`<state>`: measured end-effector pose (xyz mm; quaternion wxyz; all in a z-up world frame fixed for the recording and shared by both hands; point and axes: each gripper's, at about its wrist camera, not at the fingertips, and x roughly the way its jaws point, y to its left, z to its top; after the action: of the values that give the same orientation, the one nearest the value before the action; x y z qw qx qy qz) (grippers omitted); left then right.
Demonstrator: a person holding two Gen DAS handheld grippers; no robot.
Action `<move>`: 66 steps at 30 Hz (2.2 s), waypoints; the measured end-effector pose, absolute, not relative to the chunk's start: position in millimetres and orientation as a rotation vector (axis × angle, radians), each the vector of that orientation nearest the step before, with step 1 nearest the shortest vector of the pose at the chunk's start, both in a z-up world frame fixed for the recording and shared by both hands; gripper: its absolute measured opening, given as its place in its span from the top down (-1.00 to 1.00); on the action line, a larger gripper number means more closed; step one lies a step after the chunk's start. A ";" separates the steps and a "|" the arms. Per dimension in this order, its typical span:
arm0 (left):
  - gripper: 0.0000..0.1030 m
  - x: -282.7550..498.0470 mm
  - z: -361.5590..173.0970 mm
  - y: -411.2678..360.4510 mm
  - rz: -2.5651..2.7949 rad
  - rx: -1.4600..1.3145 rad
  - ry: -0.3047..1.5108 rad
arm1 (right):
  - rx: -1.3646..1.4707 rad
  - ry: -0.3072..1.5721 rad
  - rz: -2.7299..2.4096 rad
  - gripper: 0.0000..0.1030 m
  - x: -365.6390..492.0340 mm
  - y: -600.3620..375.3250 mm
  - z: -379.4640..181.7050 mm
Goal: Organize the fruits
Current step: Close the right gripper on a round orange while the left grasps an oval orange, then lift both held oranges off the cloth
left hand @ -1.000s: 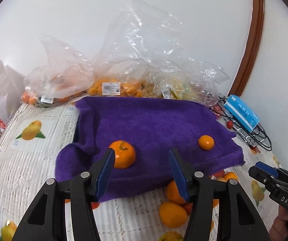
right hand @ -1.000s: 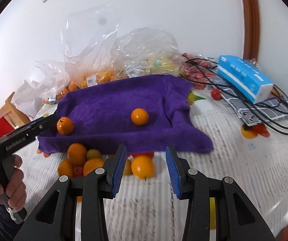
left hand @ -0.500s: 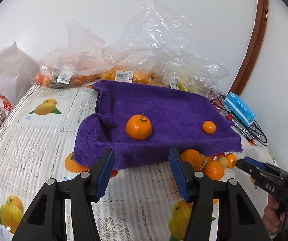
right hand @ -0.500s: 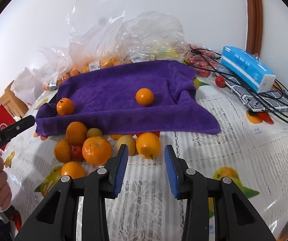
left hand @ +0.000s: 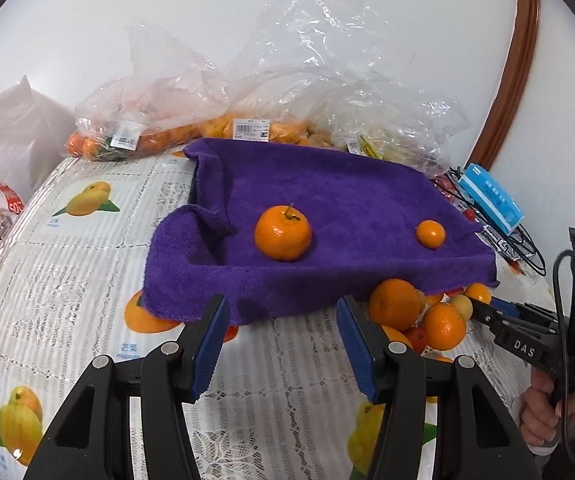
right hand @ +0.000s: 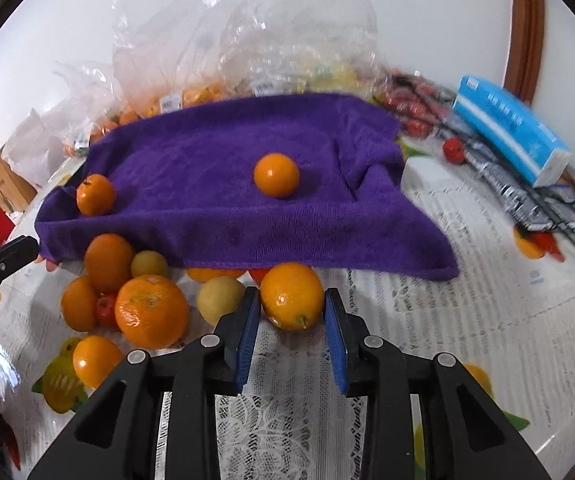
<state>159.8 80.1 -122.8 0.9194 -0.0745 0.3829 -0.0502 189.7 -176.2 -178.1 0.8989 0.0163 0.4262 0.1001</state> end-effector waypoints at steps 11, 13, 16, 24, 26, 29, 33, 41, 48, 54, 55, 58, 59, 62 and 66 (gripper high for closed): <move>-0.04 156.8 -123.6 59.1 -0.226 -0.123 0.801 | 0.031 0.825 0.200 0.38 182.5 -185.1 -169.7; -0.04 155.8 -124.1 53.8 -0.257 -0.115 0.803 | 0.031 0.830 0.202 0.39 181.4 -186.1 -170.0; -0.04 155.7 -126.5 43.8 -0.295 -0.094 0.822 | 0.032 0.824 0.199 0.38 178.7 -188.0 -168.8; -0.03 165.4 -140.7 28.4 -0.367 -0.111 0.907 | 0.042 0.797 0.213 0.38 171.5 -188.1 -161.8; 0.01 166.3 -143.3 26.2 -0.374 -0.114 0.919 | 0.044 0.793 0.219 0.38 169.8 -187.9 -161.6; 0.29 167.8 -147.5 27.3 -0.377 -0.124 0.945 | 0.036 0.786 0.218 0.38 168.1 -186.5 -161.0; 0.30 168.0 -145.2 34.2 -0.361 -0.147 0.935 | 0.030 0.782 0.207 0.38 167.8 -186.5 -160.0; 0.33 172.1 -149.9 23.9 -0.274 -0.039 0.938 | 0.037 0.786 0.205 0.38 168.5 -187.0 -160.8; 0.38 167.1 -149.1 22.7 -0.260 0.014 0.941 | 0.028 0.792 0.205 0.39 169.8 -185.6 -162.3; 0.39 163.1 -148.9 21.0 -0.247 0.035 0.932 | 0.034 0.794 0.205 0.39 171.0 -187.1 -162.4; 0.39 163.3 -148.6 21.7 -0.252 0.028 0.931 | 0.035 0.796 0.204 0.38 170.9 -187.5 -162.4; 0.39 163.4 -148.4 24.5 -0.265 0.001 0.933 | 0.040 0.787 0.211 0.38 169.8 -187.6 -162.1; 0.39 163.5 -148.5 25.4 -0.264 -0.004 0.932 | 0.041 0.787 0.211 0.39 169.6 -187.4 -161.6; 0.39 164.7 -149.5 27.7 -0.258 -0.018 0.936 | 0.038 0.769 0.220 0.39 167.6 -185.4 -160.0; 0.39 164.7 -147.6 29.0 -0.256 -0.031 0.925 | 0.037 0.763 0.230 0.39 166.3 -183.4 -158.8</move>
<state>164.7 29.0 -147.6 0.8869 -0.0148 0.4449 -0.1232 166.3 -183.4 -158.8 0.9216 0.0179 0.3713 0.1119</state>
